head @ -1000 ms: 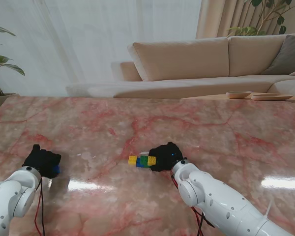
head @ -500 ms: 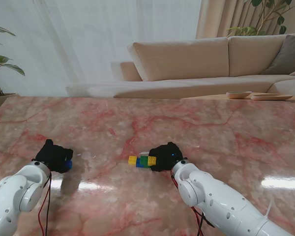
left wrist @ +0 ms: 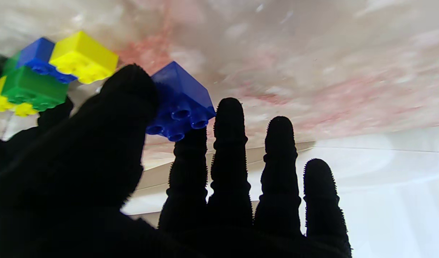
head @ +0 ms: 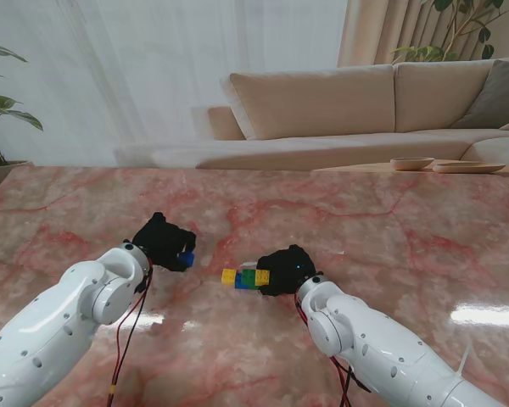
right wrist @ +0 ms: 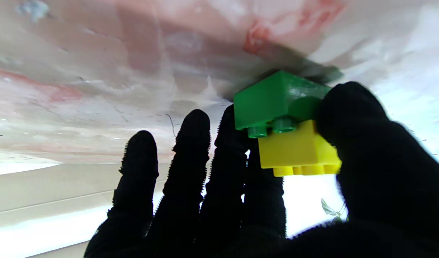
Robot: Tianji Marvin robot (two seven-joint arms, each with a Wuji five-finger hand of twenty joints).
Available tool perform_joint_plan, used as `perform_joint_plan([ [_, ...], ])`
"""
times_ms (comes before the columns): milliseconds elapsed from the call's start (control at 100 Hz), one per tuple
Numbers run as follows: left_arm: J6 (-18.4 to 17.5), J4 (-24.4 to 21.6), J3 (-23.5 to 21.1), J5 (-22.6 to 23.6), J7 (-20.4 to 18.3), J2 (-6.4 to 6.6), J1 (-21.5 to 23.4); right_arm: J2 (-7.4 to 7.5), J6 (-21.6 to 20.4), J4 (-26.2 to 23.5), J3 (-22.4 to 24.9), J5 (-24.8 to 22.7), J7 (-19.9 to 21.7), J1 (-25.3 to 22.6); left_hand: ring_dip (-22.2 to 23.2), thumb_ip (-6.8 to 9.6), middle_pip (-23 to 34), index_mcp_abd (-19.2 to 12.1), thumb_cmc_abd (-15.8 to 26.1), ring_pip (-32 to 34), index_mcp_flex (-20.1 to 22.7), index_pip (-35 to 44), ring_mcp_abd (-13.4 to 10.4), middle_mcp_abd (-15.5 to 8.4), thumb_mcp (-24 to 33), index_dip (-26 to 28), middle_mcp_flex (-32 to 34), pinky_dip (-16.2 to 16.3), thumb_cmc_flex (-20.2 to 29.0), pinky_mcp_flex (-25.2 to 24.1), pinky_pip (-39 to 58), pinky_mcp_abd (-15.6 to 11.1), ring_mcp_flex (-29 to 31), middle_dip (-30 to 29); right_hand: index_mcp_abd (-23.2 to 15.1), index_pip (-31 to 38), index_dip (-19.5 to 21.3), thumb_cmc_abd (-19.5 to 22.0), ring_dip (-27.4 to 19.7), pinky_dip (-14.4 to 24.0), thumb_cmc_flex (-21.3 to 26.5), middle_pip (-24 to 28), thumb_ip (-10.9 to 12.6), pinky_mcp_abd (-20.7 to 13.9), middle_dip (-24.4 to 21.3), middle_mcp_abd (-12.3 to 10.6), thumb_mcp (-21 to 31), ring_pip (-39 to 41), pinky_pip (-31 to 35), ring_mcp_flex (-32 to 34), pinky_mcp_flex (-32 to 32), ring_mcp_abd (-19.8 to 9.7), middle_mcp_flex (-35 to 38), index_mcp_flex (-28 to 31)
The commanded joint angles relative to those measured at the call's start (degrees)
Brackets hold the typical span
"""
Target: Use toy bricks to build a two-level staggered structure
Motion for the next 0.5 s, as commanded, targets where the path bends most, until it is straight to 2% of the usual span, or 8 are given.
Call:
perform_joint_plan([
  [0,-0.17,0.18,1.31,-0.76,-0.02,-1.34,-1.30,-0.04,0.13,1.48,-0.36,0.24,1.18,-0.68,0.78,0.91,0.58,-6.15,2.49,1.45,6.09,8.14,-0.12,-0.17,2.38,1.12,1.15,-0.41,2.58,-0.38,1.19,0.78,1.56,0.03,-1.15,-2.84,-2.97,0.30,0.93,1.80,0.67,-0.46,-1.83,0.30,-0.28,-0.42,1.65,0.67,1.17,0.55,-0.63,-0.96,0.41,1.96],
  [260,-0.10,2.63,9.35,-4.80,-0.20,-2.05,-7.22,-0.22,-0.33,2.29,-0.72,0.38,0.46,-0.13,0.81,0.94,0.89,-5.89,2.40,1.30,5.92,7.92,-0.19,-0.07,2.23,1.33,0.75,-0.53,2.46,-0.52,1.01,0.75,1.50,-0.35,-1.15,-2.88,-2.90,0.51,0.91,1.79,0.60,-0.44,-1.72,0.30,-0.29,-0.46,1.66,0.69,1.10,0.49,-0.67,-1.01,0.24,1.86],
  [490,0.52,4.61,14.34,-7.67,0.68,-2.79,-10.18,-0.49,-0.27,2.85,-1.09,0.83,-0.04,0.39,0.85,0.98,1.28,-5.74,2.25,1.24,5.79,7.80,-0.13,0.08,2.00,1.52,0.48,-0.59,2.30,-0.60,0.91,0.77,1.36,-0.70,-1.14,-2.90,-2.86,0.64,0.92,1.81,0.51,-0.38,-1.66,0.28,-0.30,-0.41,1.60,0.76,1.02,0.43,-0.78,-1.03,0.20,1.79],
])
